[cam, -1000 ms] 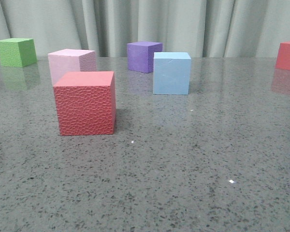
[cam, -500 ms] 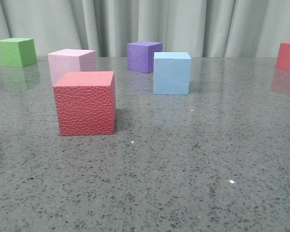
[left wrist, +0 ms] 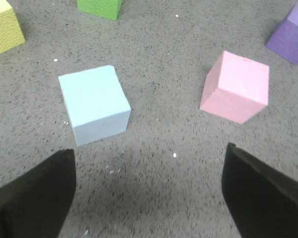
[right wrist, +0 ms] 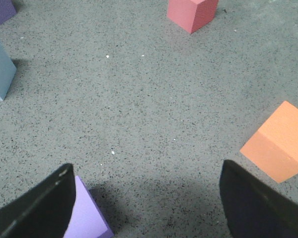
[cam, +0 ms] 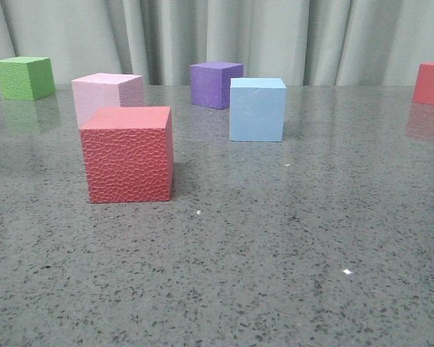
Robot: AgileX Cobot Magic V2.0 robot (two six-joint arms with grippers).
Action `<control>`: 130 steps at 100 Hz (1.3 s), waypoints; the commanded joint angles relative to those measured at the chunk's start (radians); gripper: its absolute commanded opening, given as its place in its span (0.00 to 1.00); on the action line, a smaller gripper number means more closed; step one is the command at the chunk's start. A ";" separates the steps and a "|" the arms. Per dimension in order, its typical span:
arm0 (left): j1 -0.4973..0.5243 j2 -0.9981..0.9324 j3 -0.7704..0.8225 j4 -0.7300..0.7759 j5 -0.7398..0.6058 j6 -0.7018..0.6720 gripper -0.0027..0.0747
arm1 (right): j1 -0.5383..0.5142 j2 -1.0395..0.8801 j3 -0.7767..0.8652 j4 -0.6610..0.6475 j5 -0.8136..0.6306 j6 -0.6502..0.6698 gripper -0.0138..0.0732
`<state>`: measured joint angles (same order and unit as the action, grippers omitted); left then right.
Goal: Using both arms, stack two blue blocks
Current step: 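Lower the left gripper onto the second light-blue cube and grasp it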
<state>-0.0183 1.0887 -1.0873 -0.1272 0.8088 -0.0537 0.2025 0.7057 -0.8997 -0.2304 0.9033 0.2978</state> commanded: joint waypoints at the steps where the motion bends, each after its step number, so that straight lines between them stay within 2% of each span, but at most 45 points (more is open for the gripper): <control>1: -0.006 0.058 -0.075 -0.018 -0.066 -0.031 0.77 | -0.006 -0.003 -0.023 -0.027 -0.064 -0.008 0.84; 28: -0.006 0.257 -0.212 -0.011 -0.053 -0.091 0.77 | -0.006 -0.003 -0.023 -0.027 -0.060 -0.008 0.84; 48: -0.006 0.331 -0.263 0.121 -0.013 -0.194 0.77 | -0.006 -0.003 -0.023 -0.027 -0.059 -0.008 0.84; 96: -0.006 0.408 -0.268 0.205 -0.005 -0.265 0.77 | -0.006 -0.003 -0.023 -0.027 -0.059 -0.008 0.84; 130: -0.006 0.470 -0.268 0.205 -0.009 -0.265 0.77 | -0.006 -0.003 -0.023 -0.027 -0.059 -0.008 0.84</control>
<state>-0.0183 1.5841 -1.3242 0.0757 0.8455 -0.3073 0.2025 0.7057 -0.8997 -0.2304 0.9033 0.2960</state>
